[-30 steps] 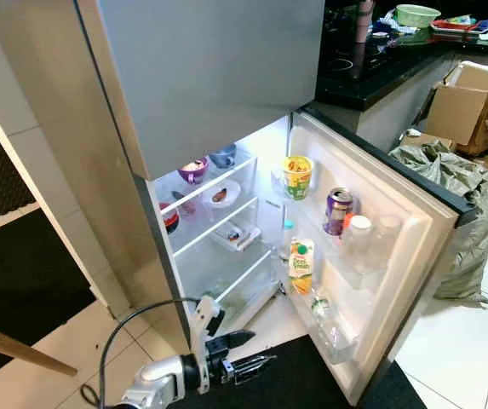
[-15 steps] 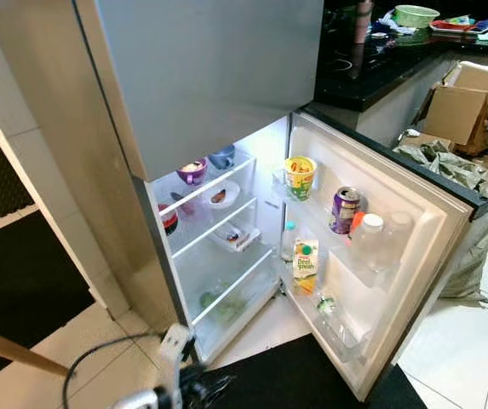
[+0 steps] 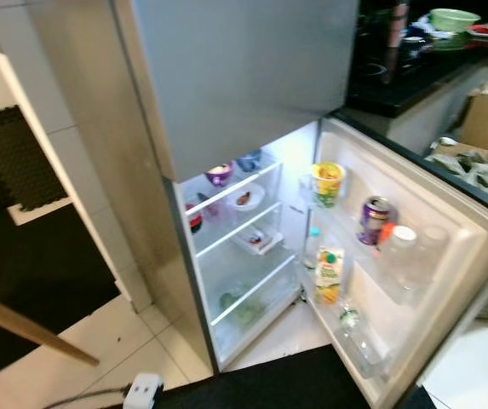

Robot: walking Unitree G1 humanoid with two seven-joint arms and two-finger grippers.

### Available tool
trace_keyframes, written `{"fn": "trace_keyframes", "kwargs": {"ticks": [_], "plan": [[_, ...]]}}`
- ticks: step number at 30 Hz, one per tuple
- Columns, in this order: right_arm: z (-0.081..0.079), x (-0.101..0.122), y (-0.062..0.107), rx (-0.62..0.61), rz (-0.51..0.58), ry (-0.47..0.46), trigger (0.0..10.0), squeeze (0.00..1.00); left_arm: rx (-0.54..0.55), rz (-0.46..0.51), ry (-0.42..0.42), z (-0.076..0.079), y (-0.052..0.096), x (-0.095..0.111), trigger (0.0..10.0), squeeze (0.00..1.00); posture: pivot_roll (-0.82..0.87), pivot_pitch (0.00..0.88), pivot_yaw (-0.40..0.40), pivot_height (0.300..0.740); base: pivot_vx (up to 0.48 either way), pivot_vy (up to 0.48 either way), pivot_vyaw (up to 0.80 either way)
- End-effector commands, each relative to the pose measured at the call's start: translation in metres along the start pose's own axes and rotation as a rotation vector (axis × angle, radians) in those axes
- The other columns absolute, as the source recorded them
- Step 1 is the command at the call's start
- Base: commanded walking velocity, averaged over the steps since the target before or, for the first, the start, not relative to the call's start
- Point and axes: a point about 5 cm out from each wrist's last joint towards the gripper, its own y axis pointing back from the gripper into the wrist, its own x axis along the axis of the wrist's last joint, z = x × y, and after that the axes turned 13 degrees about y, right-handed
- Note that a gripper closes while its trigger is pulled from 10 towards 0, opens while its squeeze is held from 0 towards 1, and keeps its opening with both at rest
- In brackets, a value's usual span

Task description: Restocking fridge

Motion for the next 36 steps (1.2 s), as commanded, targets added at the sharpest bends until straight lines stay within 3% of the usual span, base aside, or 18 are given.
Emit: {"fn": "trace_keyframes", "kwargs": {"ticks": [1,13,20,21,24,25,29,36], "plan": [[0.003,0.003,0.000,-0.011,0.018,0.003,10.0,0.00,0.031,-0.002,0.000,-0.005,0.002,0.001,10.0,0.00,-0.06,0.010,0.005,0.740,0.000,0.000,0.79],[0.004,0.003,0.000,-0.011,0.017,0.016,10.0,0.00,0.053,0.003,0.004,-0.003,0.000,0.002,10.0,0.00,-0.07,0.007,0.005,0.740,0.000,0.000,0.79],[0.013,0.013,0.000,-0.057,0.041,0.120,10.0,0.00,0.073,-0.008,-0.002,-0.002,-0.001,0.001,10.0,0.00,-0.07,0.004,0.005,0.740,0.000,0.000,0.29],[0.017,0.021,0.000,-0.078,0.061,0.215,10.0,0.00,0.075,-0.009,-0.003,-0.003,-0.001,0.000,10.0,0.00,-0.07,0.005,0.006,0.740,0.000,0.000,0.00],[0.019,0.024,0.000,-0.084,0.069,0.251,10.0,0.00,0.076,-0.009,-0.002,-0.003,-0.001,0.000,10.0,0.00,-0.07,0.005,0.006,0.740,0.000,0.000,0.00],[0.025,0.039,0.000,-0.110,0.111,0.344,10.0,0.00,0.076,-0.013,-0.006,-0.003,-0.001,-0.001,10.0,0.00,-0.07,0.005,0.006,0.740,0.000,0.000,0.00],[0.036,0.068,0.002,-0.142,0.204,0.513,10.0,0.00,0.080,-0.021,-0.010,-0.003,-0.001,-0.002,10.0,0.00,-0.07,0.005,0.006,0.740,0.000,0.000,0.00],[0.048,0.099,0.008,-0.175,0.318,0.616,10.0,0.00,0.092,-0.031,-0.016,-0.004,0.000,-0.005,10.0,0.00,-0.07,0.004,0.000,0.740,0.000,0.000,0.00]]}}
